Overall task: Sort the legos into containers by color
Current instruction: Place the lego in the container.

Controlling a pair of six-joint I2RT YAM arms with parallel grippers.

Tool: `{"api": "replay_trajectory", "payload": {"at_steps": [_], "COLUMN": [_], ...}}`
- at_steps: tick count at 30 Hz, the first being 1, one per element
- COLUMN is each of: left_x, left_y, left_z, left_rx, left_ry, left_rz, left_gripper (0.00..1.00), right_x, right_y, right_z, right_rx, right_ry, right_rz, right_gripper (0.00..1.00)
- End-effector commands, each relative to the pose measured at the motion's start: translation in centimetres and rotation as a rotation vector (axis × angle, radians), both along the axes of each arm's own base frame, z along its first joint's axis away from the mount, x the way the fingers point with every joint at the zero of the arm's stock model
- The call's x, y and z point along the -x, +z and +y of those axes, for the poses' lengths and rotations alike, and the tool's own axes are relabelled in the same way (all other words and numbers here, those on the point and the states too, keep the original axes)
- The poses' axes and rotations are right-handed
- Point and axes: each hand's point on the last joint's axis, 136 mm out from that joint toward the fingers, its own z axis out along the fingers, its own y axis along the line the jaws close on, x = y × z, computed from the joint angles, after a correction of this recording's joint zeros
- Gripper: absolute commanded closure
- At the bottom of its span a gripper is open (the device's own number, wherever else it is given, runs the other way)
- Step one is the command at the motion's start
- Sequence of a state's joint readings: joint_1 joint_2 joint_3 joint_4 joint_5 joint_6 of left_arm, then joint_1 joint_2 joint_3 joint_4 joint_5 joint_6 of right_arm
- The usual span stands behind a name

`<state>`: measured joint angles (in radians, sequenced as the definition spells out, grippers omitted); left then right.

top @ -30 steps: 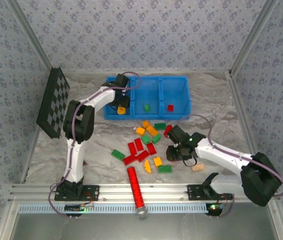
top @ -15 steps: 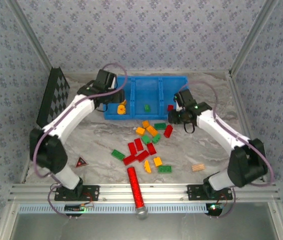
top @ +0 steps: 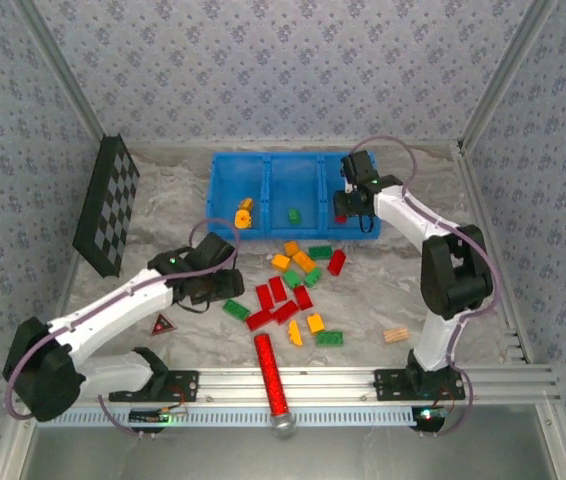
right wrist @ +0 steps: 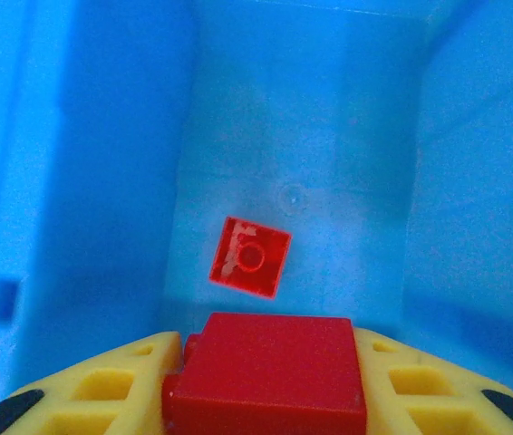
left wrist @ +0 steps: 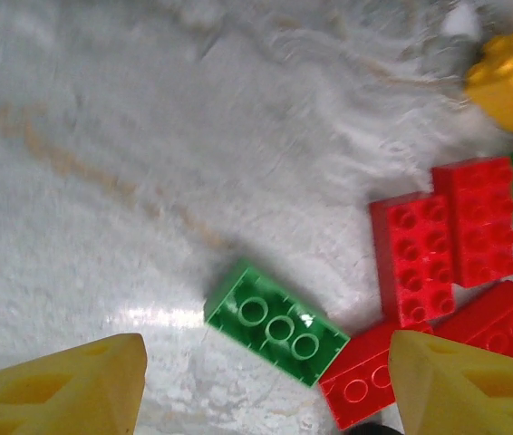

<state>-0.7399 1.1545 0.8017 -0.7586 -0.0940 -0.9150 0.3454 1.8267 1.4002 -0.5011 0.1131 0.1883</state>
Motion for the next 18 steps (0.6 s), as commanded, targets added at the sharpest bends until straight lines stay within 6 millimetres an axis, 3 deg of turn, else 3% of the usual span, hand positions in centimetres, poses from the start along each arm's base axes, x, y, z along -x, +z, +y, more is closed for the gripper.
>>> {"api": "replay_trajectory", "payload": {"at_steps": [1,11,18], "left_x": [0.6,1.3,1.8], "left_y": [-0.2,-2.0,-3.6], "left_z": [0.1,-1.7,-1.8], "left_rx": [0.101,0.243,0.217], "left_ry": [0.165,0.373,0.446], "left_rz": [0.019,0.152,0.228], "left_gripper": [0.29,0.29,0.28], "right_x": [-1.9,-3.1,-3.5], "right_y": [0.1,-2.4,-2.4], "right_z": [0.0,0.1,0.3], "right_rx": [0.008,-0.012,-0.021], "right_ry": [0.006,0.011,0.023], "right_rz": [-0.021,0.023,0.026], "right_gripper": [0.67,0.59,0.5]}}
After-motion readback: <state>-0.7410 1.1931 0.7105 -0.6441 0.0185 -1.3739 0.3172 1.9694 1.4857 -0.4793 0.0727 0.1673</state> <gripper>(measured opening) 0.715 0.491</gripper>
